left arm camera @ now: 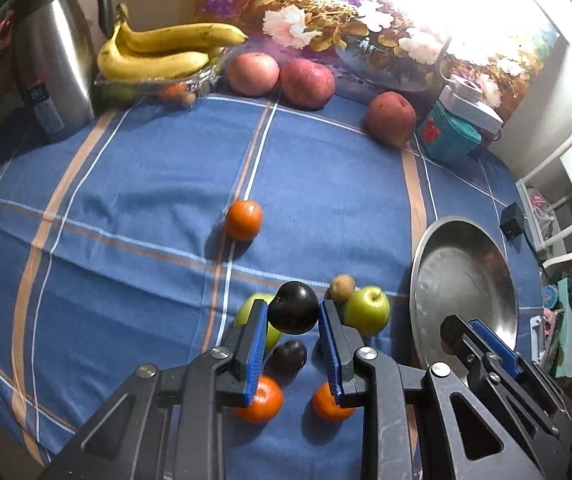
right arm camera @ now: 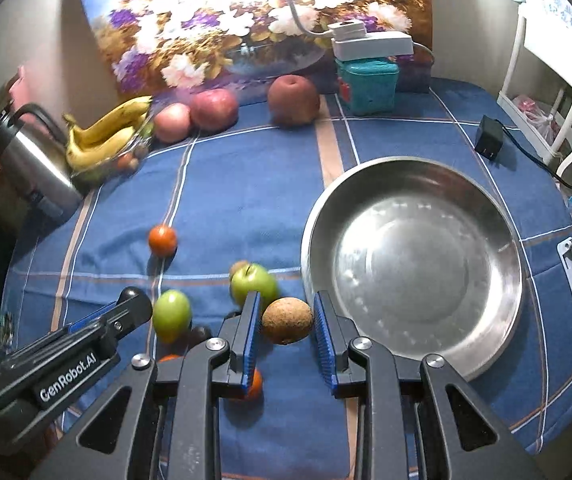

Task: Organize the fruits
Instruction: 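Carry kiwi and plum over the steel plate and open both grippers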

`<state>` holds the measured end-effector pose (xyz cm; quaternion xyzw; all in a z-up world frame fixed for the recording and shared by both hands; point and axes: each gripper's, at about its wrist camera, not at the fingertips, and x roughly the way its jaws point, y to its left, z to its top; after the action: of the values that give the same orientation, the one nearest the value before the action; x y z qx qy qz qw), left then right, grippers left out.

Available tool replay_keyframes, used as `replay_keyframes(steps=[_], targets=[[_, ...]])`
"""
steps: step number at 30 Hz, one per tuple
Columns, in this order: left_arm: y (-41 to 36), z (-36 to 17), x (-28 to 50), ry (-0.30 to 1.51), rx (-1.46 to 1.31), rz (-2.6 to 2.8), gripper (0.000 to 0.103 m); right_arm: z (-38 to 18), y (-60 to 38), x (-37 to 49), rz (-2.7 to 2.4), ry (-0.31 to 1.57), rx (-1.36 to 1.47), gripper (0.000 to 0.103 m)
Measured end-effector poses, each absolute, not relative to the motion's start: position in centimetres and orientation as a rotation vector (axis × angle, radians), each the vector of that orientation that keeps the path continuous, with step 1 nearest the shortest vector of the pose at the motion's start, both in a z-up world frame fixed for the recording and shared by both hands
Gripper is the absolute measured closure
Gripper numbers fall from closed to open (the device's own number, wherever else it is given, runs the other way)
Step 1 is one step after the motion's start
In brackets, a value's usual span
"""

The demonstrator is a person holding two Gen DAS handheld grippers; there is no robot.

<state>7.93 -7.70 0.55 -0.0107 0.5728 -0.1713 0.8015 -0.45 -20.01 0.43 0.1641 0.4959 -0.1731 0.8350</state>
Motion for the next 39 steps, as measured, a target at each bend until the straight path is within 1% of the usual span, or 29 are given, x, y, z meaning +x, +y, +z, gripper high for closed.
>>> replay_keyframes(steps=[5,15,28,34,39], targets=[[-9.5,0.5,8.9,1.221,-0.01,-0.374,0.075,-0.6,-21.4,0.6,-0.407,1.074,0.34,0.075],[-14.1,-0.2,8.6,1.234,0.054,-0.432,0.075,-0.4,-25.4,0.6,-0.467,1.075,0.334,0.075],[-19.8,-0.2,6.0,1.205,0.156,-0.561,0.075,-1.1,-33.1,-4.1,-0.675,1.095,0.445,0.075],[-22.0,-0.8,4.5,1.183,0.215,-0.615,0.075,-0.6,-34.6,-5.7,-0.713,1.091,0.463,0.075],[-22.9,-2.1,4.0,1.195,0.258,-0.627,0.075,-1.3,-34.8,-5.5,-0.701,1.118,0.475,0.075]])
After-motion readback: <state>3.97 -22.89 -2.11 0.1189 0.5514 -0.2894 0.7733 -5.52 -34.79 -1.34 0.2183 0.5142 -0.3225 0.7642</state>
